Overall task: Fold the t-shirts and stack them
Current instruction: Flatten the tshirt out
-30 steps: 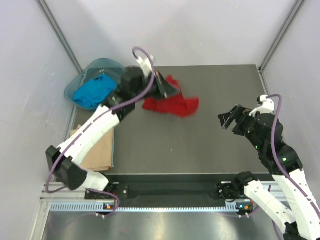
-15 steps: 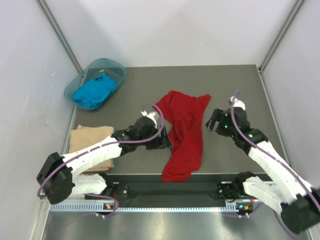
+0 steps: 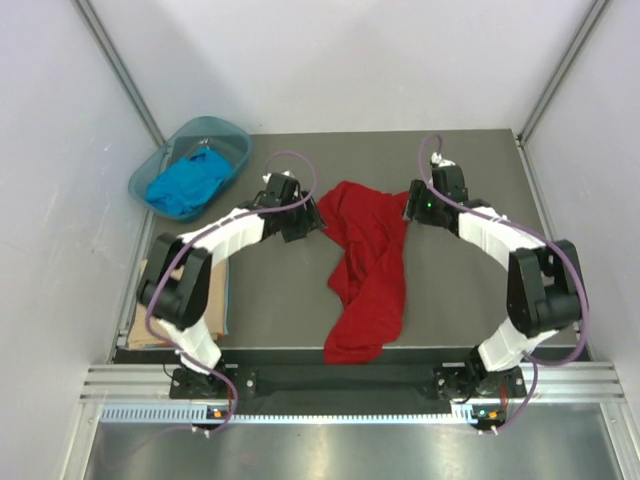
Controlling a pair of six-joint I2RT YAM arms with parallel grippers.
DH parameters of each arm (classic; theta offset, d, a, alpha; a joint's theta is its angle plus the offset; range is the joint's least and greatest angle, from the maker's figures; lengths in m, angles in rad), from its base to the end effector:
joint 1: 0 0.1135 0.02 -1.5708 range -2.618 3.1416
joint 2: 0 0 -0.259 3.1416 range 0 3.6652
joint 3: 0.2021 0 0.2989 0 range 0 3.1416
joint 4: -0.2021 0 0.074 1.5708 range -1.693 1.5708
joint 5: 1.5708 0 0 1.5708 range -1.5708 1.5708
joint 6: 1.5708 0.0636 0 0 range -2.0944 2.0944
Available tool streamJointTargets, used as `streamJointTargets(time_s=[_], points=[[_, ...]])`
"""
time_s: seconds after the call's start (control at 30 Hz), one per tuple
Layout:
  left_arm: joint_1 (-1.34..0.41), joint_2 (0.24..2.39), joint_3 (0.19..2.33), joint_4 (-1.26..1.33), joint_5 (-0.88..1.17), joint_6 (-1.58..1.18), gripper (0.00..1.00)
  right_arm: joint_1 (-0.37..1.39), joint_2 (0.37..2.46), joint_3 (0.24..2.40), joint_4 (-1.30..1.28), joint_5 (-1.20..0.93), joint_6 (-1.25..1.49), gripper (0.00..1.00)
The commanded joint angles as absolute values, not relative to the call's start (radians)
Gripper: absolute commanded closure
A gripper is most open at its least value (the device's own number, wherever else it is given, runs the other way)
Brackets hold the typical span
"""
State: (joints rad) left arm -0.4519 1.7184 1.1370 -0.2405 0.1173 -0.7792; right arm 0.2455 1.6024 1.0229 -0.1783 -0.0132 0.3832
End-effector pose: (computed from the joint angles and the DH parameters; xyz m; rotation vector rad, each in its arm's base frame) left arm 0.3828 -0.1941 0.1585 -0.3515 2.4841 -0.6894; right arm 0.3936 0.0995 0.1677 0.1552 2.3468 0.3278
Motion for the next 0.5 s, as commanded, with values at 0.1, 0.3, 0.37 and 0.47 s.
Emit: streamJointTargets(time_s=[0.1,0.3,0.37,0.47], points=[[-0.414,1.896,1.293,-0.244,0.141,-0.756,0.31,0.236,1.778,1.21,-0.15,-0.091,0.342,0.38],[-0.411,2.017,1.407,-0.271,0.104,-0.741,0.34,0.239,1.885,1.288,-0.166,-0.071,0.341,0.34],[-0.411,2.057,1.448,-0.273,0.104,-0.733,0.36,0.239,1.91,1.319,-0.172,-0.051,0.345,0.35],[-0.407,2.098,1.509,-0.27,0.107,-0.726,0.55,0.238,1.954,1.37,-0.186,-0.029,0.351,0.49]])
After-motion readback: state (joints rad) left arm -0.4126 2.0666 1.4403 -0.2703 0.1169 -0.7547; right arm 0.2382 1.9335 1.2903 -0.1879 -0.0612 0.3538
